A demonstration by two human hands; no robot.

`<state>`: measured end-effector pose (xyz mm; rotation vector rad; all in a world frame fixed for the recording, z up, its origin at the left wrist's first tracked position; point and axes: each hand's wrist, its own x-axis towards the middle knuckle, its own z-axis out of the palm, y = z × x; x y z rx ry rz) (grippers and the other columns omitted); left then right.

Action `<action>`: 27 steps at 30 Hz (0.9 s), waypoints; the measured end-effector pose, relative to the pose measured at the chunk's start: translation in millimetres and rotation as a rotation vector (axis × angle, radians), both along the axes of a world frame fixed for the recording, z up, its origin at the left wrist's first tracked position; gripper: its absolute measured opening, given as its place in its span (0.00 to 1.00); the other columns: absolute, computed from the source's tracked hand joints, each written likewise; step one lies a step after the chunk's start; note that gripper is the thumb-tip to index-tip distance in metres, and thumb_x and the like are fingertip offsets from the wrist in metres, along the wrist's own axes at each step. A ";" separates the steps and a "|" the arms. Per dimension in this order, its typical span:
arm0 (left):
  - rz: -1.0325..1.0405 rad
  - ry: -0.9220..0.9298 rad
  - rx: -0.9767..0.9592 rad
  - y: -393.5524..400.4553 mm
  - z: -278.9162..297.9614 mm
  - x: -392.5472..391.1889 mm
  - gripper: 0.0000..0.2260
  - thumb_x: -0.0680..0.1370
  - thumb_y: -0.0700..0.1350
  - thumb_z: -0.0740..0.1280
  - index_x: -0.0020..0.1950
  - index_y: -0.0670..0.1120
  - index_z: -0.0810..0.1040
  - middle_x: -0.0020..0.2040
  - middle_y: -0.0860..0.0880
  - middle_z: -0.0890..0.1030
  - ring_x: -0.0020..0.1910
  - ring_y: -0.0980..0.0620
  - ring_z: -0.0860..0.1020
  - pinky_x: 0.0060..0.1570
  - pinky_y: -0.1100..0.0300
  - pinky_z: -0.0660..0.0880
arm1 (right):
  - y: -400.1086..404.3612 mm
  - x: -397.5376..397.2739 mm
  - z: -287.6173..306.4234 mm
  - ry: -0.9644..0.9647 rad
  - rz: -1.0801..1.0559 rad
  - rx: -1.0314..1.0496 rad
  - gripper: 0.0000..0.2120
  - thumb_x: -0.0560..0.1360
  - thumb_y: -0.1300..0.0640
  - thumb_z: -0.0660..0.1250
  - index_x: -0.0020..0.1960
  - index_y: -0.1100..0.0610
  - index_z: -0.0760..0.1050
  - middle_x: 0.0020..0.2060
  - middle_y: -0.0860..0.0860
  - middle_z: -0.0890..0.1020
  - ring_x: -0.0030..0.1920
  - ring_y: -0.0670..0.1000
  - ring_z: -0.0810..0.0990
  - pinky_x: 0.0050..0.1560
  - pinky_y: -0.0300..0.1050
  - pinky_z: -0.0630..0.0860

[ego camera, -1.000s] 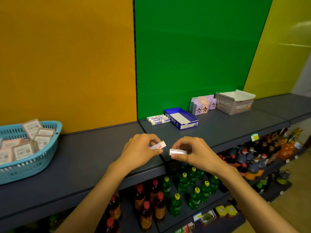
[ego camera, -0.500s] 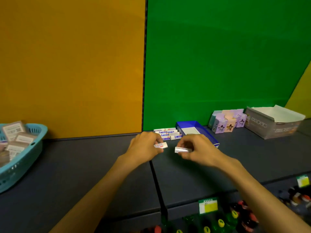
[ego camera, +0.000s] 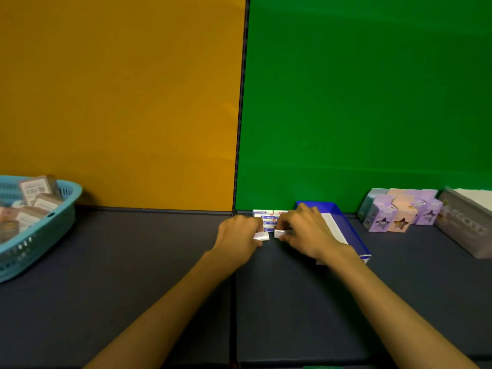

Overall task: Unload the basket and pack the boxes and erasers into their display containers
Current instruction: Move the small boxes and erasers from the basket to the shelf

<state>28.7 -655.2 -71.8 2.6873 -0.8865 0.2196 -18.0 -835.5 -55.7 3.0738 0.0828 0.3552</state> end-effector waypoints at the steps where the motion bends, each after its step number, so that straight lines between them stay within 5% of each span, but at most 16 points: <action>1: 0.008 -0.004 0.003 -1.9 -2.0 0.4 0.13 0.77 0.53 0.72 0.59 0.53 0.77 0.55 0.50 0.81 0.57 0.47 0.77 0.48 0.55 0.70 | -2.1 1.4 -2.4 0.015 0.009 0.003 0.09 0.75 0.48 0.70 0.54 0.47 0.78 0.52 0.46 0.82 0.57 0.53 0.72 0.54 0.49 0.63; 9: 0.011 -0.036 -0.036 -17.8 -5.5 3.7 0.15 0.75 0.53 0.73 0.61 0.54 0.78 0.56 0.50 0.82 0.58 0.48 0.76 0.51 0.54 0.72 | -15.1 5.9 -12.1 0.007 0.058 0.035 0.10 0.76 0.57 0.67 0.56 0.49 0.78 0.55 0.49 0.80 0.58 0.54 0.72 0.53 0.48 0.66; 27: 0.053 -0.003 0.023 -32.1 -1.4 7.3 0.22 0.71 0.53 0.77 0.64 0.55 0.79 0.58 0.50 0.77 0.59 0.49 0.76 0.53 0.52 0.76 | -24.4 -12.5 4.2 -0.083 0.115 0.166 0.09 0.78 0.51 0.64 0.56 0.50 0.79 0.51 0.49 0.80 0.55 0.54 0.74 0.55 0.50 0.66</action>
